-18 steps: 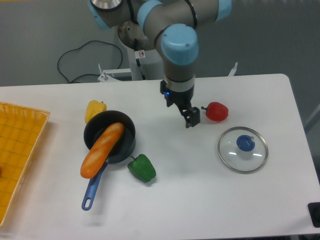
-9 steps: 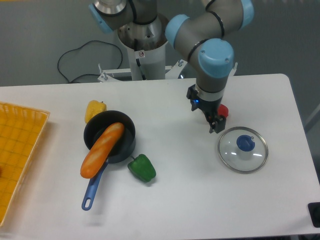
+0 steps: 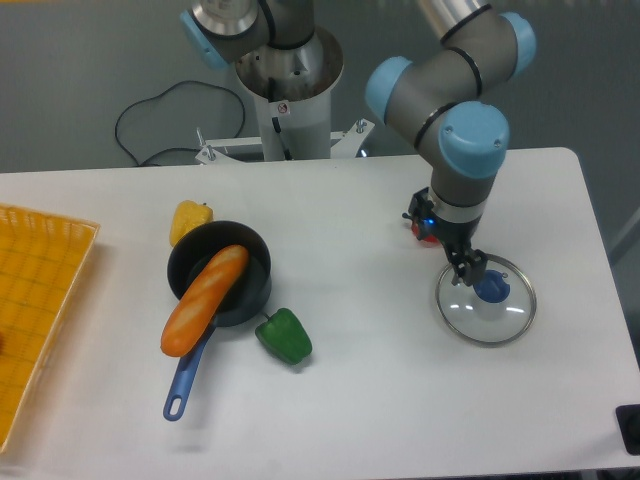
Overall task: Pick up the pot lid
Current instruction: 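Move the gripper over the glass lid and lower onto the blue knob, then close the gripper on the blue knob of the glass lid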
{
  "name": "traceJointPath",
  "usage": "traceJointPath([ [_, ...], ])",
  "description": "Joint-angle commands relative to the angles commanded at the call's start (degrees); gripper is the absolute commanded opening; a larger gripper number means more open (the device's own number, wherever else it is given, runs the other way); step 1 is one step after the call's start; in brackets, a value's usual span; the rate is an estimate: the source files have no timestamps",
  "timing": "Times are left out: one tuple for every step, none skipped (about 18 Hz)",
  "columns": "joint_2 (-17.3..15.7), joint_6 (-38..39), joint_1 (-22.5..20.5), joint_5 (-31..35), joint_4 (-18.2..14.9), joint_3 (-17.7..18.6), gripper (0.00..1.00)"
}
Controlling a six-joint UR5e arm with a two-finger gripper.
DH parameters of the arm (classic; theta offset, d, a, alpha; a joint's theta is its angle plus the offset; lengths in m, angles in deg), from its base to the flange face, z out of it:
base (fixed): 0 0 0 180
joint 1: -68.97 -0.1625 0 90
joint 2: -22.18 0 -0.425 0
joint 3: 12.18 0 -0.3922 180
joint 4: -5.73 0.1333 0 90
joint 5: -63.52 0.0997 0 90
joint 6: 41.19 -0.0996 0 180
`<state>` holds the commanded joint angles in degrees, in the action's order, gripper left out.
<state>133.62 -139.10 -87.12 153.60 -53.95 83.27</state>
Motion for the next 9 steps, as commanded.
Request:
traceJointPath([
  [0.5, -0.2, -0.3, 0.0, 0.5, -0.1, 1.00],
  [0.9, 0.1, -0.7, -0.2, 1.3, 0.0, 1.00],
  [1.3, 0.5, -0.7, -0.2, 2.0, -0.1, 1.00],
  [1.6, 0.6, -0.9, -0.2, 2.5, -0.1, 1.00],
  [1.7, 0.7, -1.3, -0.2, 2.6, -0.1, 1.00],
  [1.8, 0.9, -1.5, -0.2, 2.6, -0.1, 1.00],
  [1.8, 0.9, -1.5, -0.2, 2.7, -0.2, 1.00],
  [2.4, 0.8, -1.6, 0.1, 2.7, -0.7, 1.00],
  [2.9, 0.2, -1.7, 0.3, 2.8, -1.2, 1.00],
])
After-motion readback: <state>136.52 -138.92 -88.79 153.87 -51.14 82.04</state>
